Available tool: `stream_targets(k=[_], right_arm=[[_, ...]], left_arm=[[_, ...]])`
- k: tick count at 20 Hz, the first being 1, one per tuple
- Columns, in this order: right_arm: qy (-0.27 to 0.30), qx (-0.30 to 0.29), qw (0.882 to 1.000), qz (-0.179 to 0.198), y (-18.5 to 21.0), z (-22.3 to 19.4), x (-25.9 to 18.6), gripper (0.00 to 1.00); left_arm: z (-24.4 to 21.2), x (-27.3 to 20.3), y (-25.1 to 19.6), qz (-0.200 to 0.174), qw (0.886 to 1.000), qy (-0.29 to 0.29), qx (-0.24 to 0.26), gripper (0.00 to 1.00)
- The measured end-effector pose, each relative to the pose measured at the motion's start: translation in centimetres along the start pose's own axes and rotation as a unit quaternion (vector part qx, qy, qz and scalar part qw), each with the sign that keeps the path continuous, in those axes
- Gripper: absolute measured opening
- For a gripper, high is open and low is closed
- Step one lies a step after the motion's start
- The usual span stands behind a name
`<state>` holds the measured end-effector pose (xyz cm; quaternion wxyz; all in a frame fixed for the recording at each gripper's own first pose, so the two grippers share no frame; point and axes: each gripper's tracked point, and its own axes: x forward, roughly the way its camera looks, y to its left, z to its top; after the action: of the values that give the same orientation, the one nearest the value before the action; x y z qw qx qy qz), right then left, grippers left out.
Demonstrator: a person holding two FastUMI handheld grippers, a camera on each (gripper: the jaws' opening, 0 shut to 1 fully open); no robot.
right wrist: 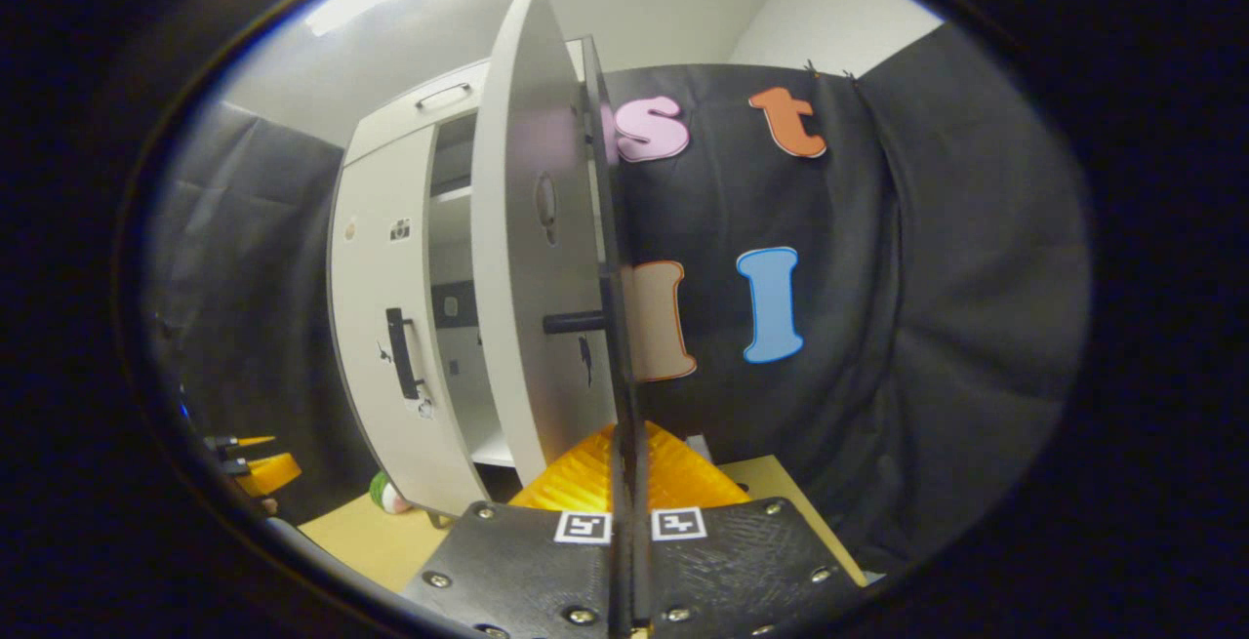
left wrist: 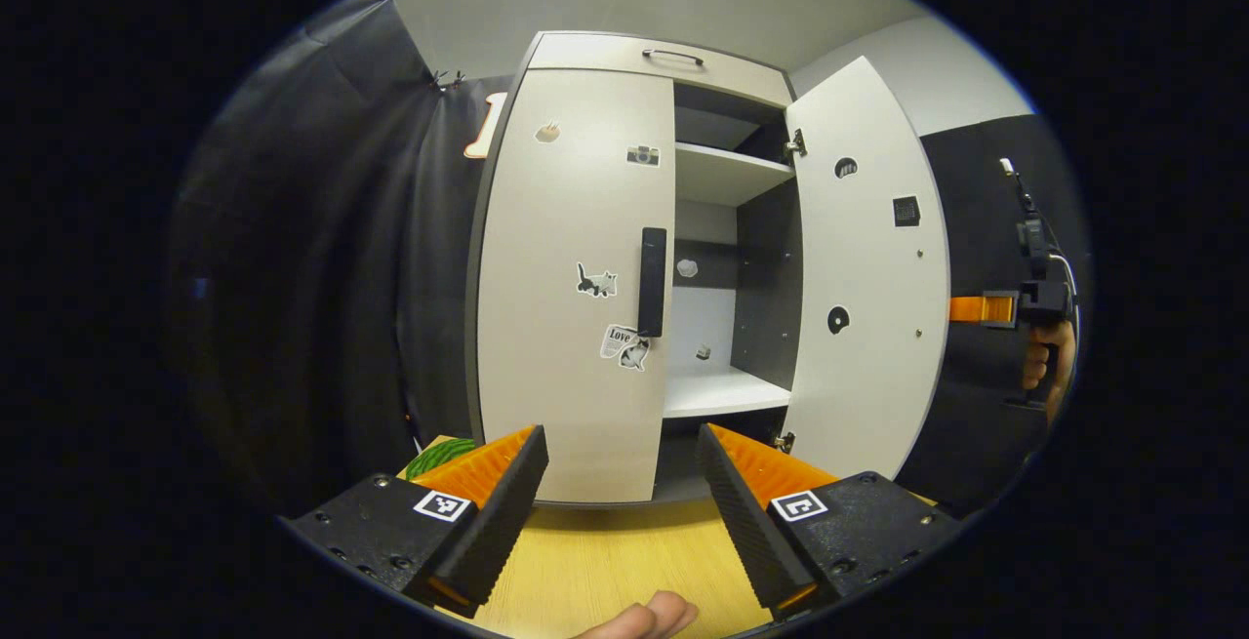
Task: Open the right door of the double-door shoe cabinet with the right hand, and open the left door with the left hand.
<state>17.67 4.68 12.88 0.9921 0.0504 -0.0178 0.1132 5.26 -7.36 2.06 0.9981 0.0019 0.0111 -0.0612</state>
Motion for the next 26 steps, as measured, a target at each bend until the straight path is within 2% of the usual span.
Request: stream_targets(k=[2, 5, 6, 7, 9, 10, 11, 12, 13, 14, 15, 16, 17, 18, 19, 20, 22, 23, 26], right_arm=[[-0.004, -0.021, 1.0, -0.006, -0.1, -0.4, -1.0, 0.01], [-0.032, -0.04, 0.998, -0.032, -1.0, -0.9, -4.2, 0.01], [-0.036, -0.042, 0.998, -0.04, -1.2, -1.5, -5.3, 0.13], [-0.038, -0.038, 0.997, -0.051, -1.3, -2.6, -6.7, 0.2], [-0.038, -0.025, 0.997, -0.07, -1.5, -4.8, -9.6, 0.51], [-0.038, -0.019, 0.996, -0.078, -1.3, -6.3, -11.0, 0.71], [-0.028, -0.016, 0.996, -0.087, -1.1, -8.0, -12.1, 0.75], [-0.019, -0.013, 0.995, -0.093, -0.9, -10.0, -13.3, 0.89], [-0.008, -0.01, 0.995, -0.097, -0.6, -11.9, -14.2, 0.94], [0.005, -0.009, 0.995, -0.095, 0.2, -14.0, -15.2, 0.89], [0.012, -0.009, 0.996, -0.087, 1.2, -15.6, -16.1, 0.97], [0.015, -0.006, 0.997, -0.079, 1.9, -16.8, -16.9, 0.99], [0.017, -0.002, 0.997, -0.071, 2.4, -17.8, -17.8, 0.94], [0.017, 0.004, 0.998, -0.062, 2.9, -18.5, -18.6, 0.99], [0.017, 0.01, 0.998, -0.058, 3.1, -18.9, -19.0, 0.94], [0.018, 0.015, 0.998, -0.057, 3.1, -19.2, -19.4, 0.94], [0.015, 0.019, 0.998, -0.06, 2.8, -19.3, -19.9, 0.94], [0.014, 0.018, 0.998, -0.06, 2.6, -19.3, -20.3, 0.99], [0.01, 0.018, 0.998, -0.061, 2.2, -19.4, -21.2, 0.99]], left_arm=[[0.8, 1.9, 0.1, 0.005, 1.0, -0.007, 0.002, 0.93], [1.7, 5.4, 0.3, 0.015, 1.0, -0.015, 0.004, 0.96], [2.2, 6.7, 0.2, 0.016, 1.0, -0.015, 0.008, 0.96], [3.0, 8.3, 0.3, 0.022, 0.999, -0.027, 0.01, 0.96], [3.5, 11.0, -0.1, 0.027, 0.999, -0.029, 0.011, 0.95], [4.0, 12.3, -0.4, 0.028, 0.999, -0.031, 0.015, 0.95], [4.1, 13.5, -0.7, 0.027, 0.999, -0.025, 0.015, 0.95], [4.5, 14.8, -1.2, 0.022, 1.0, -0.02, 0.007, 0.91], [4.8, 16.0, -1.5, 0.022, 1.0, -0.013, -0.006, 0.95], [5.1, 17.1, -1.5, 0.026, 1.0, -0.006, -0.017, 0.95], [5.6, 18.4, -1.2, 0.036, 0.999, -0.005, -0.017, 0.95], [5.8, 19.4, -0.8, 0.049, 0.999, 0.001, -0.011, 0.95], [6.1, 20.0, -0.9, 0.055, 0.998, 0.004, 0.006, 0.95], [6.7, 20.5, -0.6, 0.061, 0.998, 0.0, 0.026, 0.96], [7.1, 21.1, -0.5, 0.069, 0.997, -0.001, 0.033, 0.99], [7.3, 21.3, -0.6, 0.069, 0.997, 0.001, 0.034, 0.9], [8.0, 21.9, -0.7, 0.076, 0.997, -0.006, 0.028, 0.93], [8.3, 22.2, -0.7, 0.079, 0.996, -0.004, 0.032, 0.9], [9.0, 23.1, 0.4, 0.105, 0.994, -0.005, 0.043, 0.81]])
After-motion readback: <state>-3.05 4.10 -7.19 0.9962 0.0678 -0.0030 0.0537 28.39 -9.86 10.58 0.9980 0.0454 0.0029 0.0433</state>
